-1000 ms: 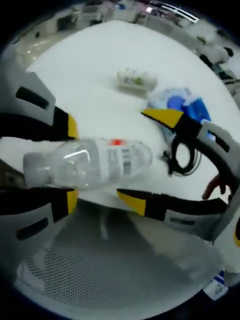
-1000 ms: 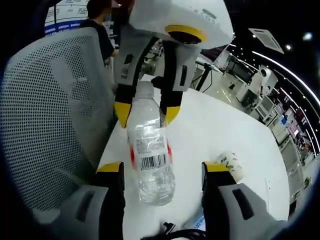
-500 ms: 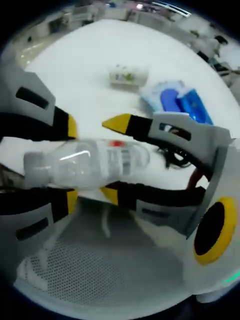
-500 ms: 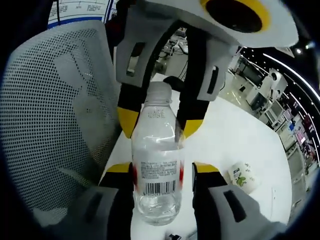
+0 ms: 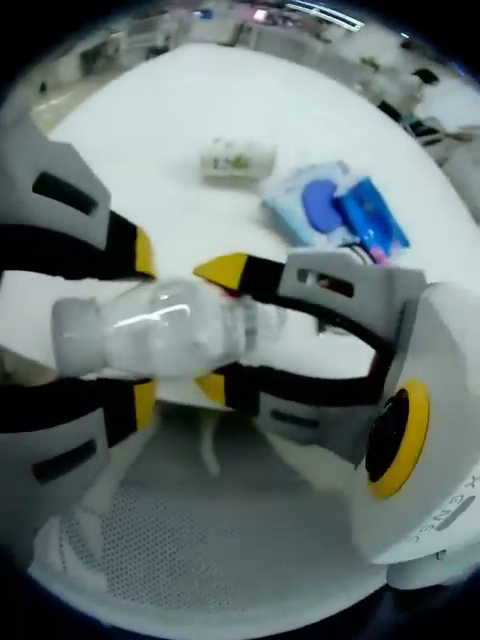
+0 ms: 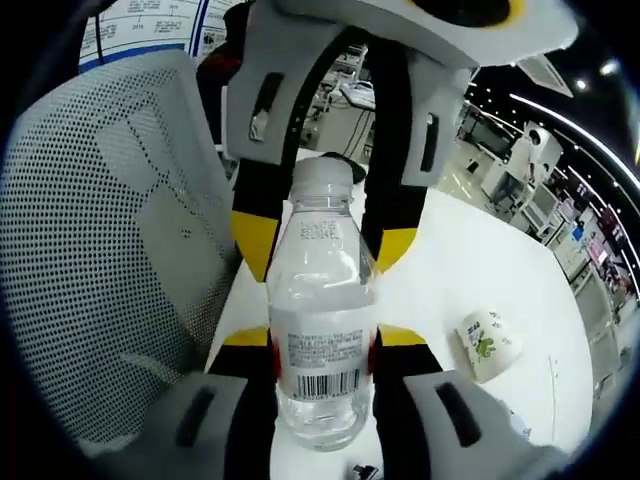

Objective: Arrange the tabletop items into an orderly group along one side of the table until the central work area is clear of visible clutter.

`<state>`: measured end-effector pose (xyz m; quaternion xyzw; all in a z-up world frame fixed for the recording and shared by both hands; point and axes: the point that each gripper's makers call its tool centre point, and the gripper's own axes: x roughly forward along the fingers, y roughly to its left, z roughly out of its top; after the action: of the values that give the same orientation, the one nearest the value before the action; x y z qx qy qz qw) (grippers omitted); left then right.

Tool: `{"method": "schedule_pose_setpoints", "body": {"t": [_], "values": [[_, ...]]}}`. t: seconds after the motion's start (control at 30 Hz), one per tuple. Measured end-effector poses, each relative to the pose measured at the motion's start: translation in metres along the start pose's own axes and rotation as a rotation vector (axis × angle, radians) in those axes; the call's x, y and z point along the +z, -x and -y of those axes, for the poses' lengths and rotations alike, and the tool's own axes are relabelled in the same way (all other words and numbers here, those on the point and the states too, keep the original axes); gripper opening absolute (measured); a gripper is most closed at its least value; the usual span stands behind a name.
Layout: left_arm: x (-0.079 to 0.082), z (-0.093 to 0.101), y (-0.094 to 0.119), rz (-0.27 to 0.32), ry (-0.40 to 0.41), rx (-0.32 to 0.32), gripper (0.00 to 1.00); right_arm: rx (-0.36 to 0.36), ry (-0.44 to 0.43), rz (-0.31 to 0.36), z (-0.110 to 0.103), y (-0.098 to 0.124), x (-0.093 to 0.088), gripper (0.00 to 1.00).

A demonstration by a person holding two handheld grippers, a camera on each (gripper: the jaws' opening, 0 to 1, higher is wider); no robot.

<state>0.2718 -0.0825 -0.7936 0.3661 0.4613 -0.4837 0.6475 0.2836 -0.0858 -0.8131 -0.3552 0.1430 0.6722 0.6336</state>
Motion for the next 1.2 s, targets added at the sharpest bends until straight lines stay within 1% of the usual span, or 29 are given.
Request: {"method": "schedule_pose_setpoints", "body": {"t": [0.13, 0.2, 0.27, 0.33, 0.37, 0.57, 0.67, 0.73, 0.83, 0.9, 0.97, 1.03, 1.13, 1.2], "values": [[0.002, -0.005, 0.004, 0.040, 0.011, 0.016, 0.33, -0.018, -0.079, 0.015, 0.004, 0.003, 0.000, 0.35], [0.004, -0.008, 0.007, 0.083, 0.027, 0.028, 0.34, -0.033, -0.116, 0.039, 0.007, 0.005, 0.002, 0.35], [0.008, -0.011, 0.010, 0.147, 0.065, 0.034, 0.37, -0.055, -0.141, 0.071, 0.010, 0.008, 0.008, 0.35], [0.009, -0.014, 0.013, 0.206, 0.117, 0.040, 0.40, -0.065, -0.156, 0.105, 0.013, 0.010, 0.014, 0.35], [0.010, -0.014, 0.014, 0.238, 0.151, 0.037, 0.41, -0.065, -0.163, 0.107, 0.012, 0.010, 0.015, 0.35], [0.002, -0.017, 0.016, 0.310, 0.249, 0.049, 0.42, -0.093, -0.169, 0.135, 0.010, 0.006, 0.019, 0.36], [-0.003, -0.015, 0.017, 0.342, 0.294, 0.045, 0.41, -0.099, -0.166, 0.138, 0.008, 0.004, 0.019, 0.36], [-0.004, -0.014, 0.018, 0.372, 0.323, 0.045, 0.40, -0.101, -0.176, 0.155, 0.007, 0.004, 0.021, 0.36], [-0.005, -0.013, 0.020, 0.424, 0.404, 0.039, 0.38, -0.115, -0.192, 0.174, 0.008, 0.000, 0.021, 0.36], [-0.006, -0.015, 0.021, 0.446, 0.432, 0.046, 0.38, -0.128, -0.203, 0.187, 0.008, -0.002, 0.023, 0.36], [-0.006, -0.016, 0.024, 0.488, 0.491, 0.052, 0.38, -0.140, -0.215, 0.198, 0.010, -0.003, 0.023, 0.36], [-0.008, -0.017, 0.025, 0.499, 0.509, 0.063, 0.39, -0.147, -0.233, 0.201, 0.011, -0.006, 0.022, 0.36], [-0.009, -0.021, 0.027, 0.542, 0.572, 0.074, 0.40, -0.152, -0.246, 0.214, 0.014, -0.009, 0.024, 0.36], [-0.010, -0.022, 0.028, 0.548, 0.583, 0.083, 0.40, -0.152, -0.247, 0.213, 0.015, -0.011, 0.026, 0.36]]}}
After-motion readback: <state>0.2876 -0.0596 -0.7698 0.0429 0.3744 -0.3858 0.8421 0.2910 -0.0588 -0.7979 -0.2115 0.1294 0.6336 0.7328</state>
